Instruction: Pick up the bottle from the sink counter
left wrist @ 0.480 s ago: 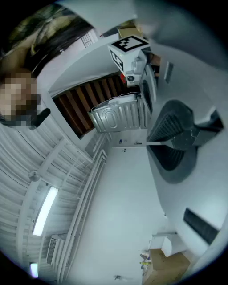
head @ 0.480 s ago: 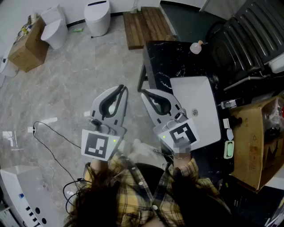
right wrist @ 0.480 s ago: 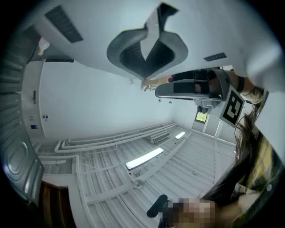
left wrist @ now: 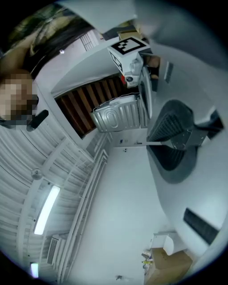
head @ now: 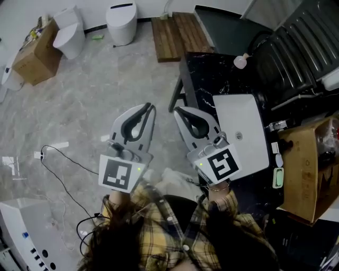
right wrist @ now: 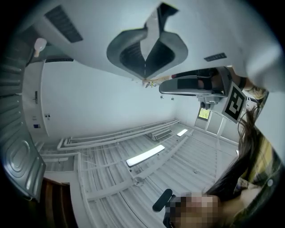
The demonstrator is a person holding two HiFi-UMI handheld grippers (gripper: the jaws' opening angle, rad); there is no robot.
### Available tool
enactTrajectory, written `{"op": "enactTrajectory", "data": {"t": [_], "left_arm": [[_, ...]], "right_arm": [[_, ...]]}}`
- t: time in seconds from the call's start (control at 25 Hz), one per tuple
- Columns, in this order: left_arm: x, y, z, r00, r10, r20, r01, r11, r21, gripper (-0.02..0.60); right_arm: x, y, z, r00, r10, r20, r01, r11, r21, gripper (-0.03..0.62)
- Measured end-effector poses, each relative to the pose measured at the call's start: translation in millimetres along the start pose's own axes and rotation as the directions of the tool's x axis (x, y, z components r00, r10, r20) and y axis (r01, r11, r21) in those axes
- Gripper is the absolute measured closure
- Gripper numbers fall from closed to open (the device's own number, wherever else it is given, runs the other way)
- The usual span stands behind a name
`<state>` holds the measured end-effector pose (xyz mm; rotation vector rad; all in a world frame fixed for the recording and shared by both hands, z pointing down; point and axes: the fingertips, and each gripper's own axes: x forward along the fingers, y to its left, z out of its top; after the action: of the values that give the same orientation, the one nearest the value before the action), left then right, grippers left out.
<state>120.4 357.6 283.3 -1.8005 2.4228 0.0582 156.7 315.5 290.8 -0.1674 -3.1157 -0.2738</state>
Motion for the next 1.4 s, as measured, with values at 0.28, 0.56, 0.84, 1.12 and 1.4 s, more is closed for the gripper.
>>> {"op": "enactTrajectory", "data": {"t": [0.28,0.56,0.84,1.12,1.4], "left_arm": [[-25.6,16.8,-10.5,0.999,-0.028,-0.028,0.028,1.000,0.014,0.546],[-30.5,31.8,-22.9,0.998,-0.031,-0.055,0.033,0.999,0.024,0.546],[-0.7,63.4,-40.0,0.997,-0.010,-0.077,0.014,0.999,0.042,0.546],[63.4,122.9,-46.7,0.997,0.000,-0.081,0.005,0.998,0.063,0.546],[146.5,160.6,-47.8,0.995,-0.054,-0.089,0.059,0.997,0.053,0.546]], "right_arm": [[6.5,21.8,-4.9,0.998,-0.056,-0.006,0.056,0.998,0.012,0.577],[21.0,26.6,-21.0,0.997,-0.062,-0.035,0.063,0.997,0.033,0.577],[65.1,0.4,-40.7,0.999,-0.025,-0.044,0.027,0.998,0.056,0.577],[137.5,-45.8,-49.9,0.999,0.002,-0.049,0.000,0.999,0.049,0.577],[190.5,-113.7,-50.1,0.998,-0.030,-0.062,0.033,0.998,0.054,0.577]]}}
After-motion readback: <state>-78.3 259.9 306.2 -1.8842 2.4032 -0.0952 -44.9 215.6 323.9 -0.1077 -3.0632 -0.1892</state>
